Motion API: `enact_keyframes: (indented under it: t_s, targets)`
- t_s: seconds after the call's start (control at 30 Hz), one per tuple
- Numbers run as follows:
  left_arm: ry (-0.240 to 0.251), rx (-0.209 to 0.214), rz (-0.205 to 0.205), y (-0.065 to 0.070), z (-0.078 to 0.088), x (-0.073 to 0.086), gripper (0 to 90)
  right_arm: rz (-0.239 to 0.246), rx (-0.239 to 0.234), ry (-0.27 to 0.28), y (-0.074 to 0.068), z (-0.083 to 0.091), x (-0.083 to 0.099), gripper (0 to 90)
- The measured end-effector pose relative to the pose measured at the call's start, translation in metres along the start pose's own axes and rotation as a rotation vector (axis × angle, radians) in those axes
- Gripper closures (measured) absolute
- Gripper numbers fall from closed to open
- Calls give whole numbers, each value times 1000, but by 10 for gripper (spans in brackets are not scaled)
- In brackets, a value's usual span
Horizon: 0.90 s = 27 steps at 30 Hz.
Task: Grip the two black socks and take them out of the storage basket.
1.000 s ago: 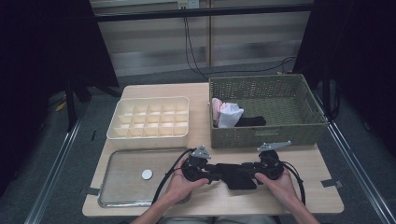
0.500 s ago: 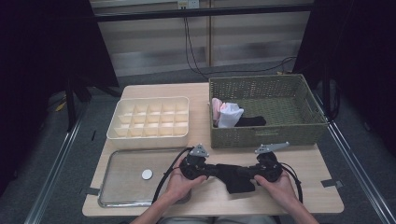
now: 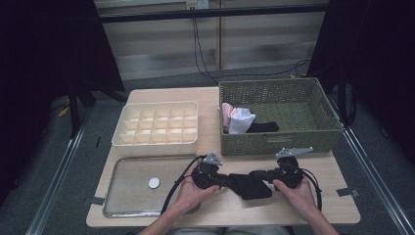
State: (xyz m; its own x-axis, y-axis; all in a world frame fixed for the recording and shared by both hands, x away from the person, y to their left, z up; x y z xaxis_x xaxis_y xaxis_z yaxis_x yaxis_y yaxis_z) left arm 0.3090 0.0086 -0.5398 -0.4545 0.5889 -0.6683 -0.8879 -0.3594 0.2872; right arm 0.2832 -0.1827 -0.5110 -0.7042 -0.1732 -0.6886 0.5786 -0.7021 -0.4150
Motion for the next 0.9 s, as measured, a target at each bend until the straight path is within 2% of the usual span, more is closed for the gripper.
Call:
enact_keyframes:
  t_s: [0.03,0.1,0.2,0.23,0.27,0.3,0.37,0.4,0.43,0.47,0.57,0.6,0.63,0.67,0.7,0.73,0.77,0.87,0.9]
  targets:
    - [9,6,0,1,0,0,788,-2,3,6,1,1,-1,863]
    - [-22,29,-8,1,3,1,826,-12,14,18,2,5,-2,863]
    - [-19,51,12,2,7,2,833,-29,26,44,7,12,-4,863]
    - [-6,90,8,5,9,3,833,-29,30,51,9,15,-5,863]
    - [-15,82,9,7,13,4,833,-40,37,63,11,18,-6,864]
    - [-16,97,7,11,19,5,833,-44,43,78,13,21,-8,864]
    - [-16,128,-19,20,30,9,833,-59,53,106,18,27,-11,865]
    - [-37,107,-37,21,35,11,833,-67,60,113,20,30,-11,866]
    - [-24,135,-30,24,38,14,832,-72,66,116,22,32,-11,866]
    - [-47,128,-34,24,43,17,833,-78,76,122,24,34,-11,866]
    - [-61,156,-42,23,50,25,832,-93,113,132,32,39,-11,866]
    - [-51,152,-43,22,51,26,832,-101,124,137,35,41,-11,867]
    - [-64,134,-45,19,53,28,832,-112,132,141,37,43,-11,867]
    - [-44,145,-38,17,53,28,832,-121,145,148,40,44,-12,867]
    - [-61,129,-39,14,54,29,832,-135,159,149,43,45,-11,867]
    - [-57,138,-33,13,54,30,832,-135,177,144,46,45,-10,867]
    - [-60,125,-31,10,53,30,832,-132,197,140,49,45,-9,867]
    - [-51,111,2,1,50,30,829,-140,237,126,59,44,-6,867]
    - [-54,84,17,-3,48,30,825,-138,249,115,61,43,-5,868]
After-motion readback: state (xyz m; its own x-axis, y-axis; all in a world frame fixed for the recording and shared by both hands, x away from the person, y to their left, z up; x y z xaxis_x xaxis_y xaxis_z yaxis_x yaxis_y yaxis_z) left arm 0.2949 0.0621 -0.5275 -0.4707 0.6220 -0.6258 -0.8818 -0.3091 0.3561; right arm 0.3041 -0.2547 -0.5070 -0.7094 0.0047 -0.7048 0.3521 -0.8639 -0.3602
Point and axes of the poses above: each handheld gripper's, and its own axes: z roughly backward along the jaws, x roughly out of its underside, y roughly to its right, the point moved 6 cm from there along -z, roughly forward along the jaws, and after that the axes turned 1 degree about x, right-handed, at the moved point
